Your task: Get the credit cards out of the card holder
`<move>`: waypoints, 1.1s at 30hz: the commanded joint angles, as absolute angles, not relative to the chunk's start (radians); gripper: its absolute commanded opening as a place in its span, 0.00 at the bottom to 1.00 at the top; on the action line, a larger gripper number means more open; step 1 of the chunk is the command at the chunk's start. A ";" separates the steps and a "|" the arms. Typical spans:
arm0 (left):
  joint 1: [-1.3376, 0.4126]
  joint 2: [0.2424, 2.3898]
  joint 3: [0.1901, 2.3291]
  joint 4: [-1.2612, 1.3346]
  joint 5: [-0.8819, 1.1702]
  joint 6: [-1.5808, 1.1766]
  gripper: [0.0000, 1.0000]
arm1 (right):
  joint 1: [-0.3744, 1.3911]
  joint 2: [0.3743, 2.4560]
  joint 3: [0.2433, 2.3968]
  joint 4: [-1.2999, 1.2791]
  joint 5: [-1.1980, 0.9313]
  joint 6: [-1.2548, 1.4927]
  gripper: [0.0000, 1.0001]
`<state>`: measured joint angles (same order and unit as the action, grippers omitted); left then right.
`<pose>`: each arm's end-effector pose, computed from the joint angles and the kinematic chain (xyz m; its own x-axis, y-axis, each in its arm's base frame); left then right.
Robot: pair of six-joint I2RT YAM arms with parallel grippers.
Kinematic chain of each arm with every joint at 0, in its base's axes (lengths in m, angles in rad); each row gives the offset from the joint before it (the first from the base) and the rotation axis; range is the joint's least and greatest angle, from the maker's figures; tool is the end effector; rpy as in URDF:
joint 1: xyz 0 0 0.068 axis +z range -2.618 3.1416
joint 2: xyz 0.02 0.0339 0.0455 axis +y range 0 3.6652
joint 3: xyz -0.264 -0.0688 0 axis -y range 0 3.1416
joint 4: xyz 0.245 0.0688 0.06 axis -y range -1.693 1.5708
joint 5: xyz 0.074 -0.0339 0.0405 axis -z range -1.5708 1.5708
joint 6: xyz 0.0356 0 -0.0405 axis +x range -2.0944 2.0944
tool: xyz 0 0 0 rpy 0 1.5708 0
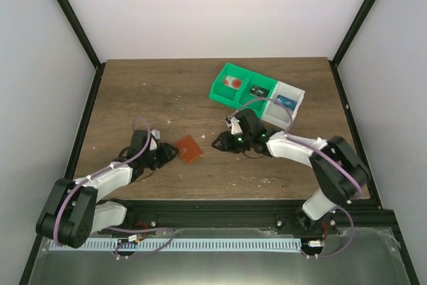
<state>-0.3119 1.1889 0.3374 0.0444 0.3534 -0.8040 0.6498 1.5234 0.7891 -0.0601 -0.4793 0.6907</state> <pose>0.1889 -0.0739 0.1361 -0.8483 -0.4364 -0.2998 -0.1372 0.7282 -0.6715 0.2318 0.1967 0.1822 -0.9438 -0.0072 -0.3305 -0.2502 0.6689 0.7000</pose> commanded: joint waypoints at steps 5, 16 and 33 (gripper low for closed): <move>-0.307 1.305 0.349 0.156 0.481 -0.762 0.38 | 0.710 1.805 1.010 0.017 -0.520 0.624 0.36; -0.308 1.380 0.391 0.142 0.470 -0.733 0.32 | 0.717 1.986 1.135 -0.007 -0.577 0.558 0.33; -0.308 1.377 0.388 0.142 0.503 -0.741 0.32 | 0.747 1.942 1.089 0.001 -0.575 0.571 0.01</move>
<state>-0.3073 1.3884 0.3775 0.1452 0.4793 -0.7509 0.7326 1.9995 1.1091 -0.0055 -0.5743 0.5678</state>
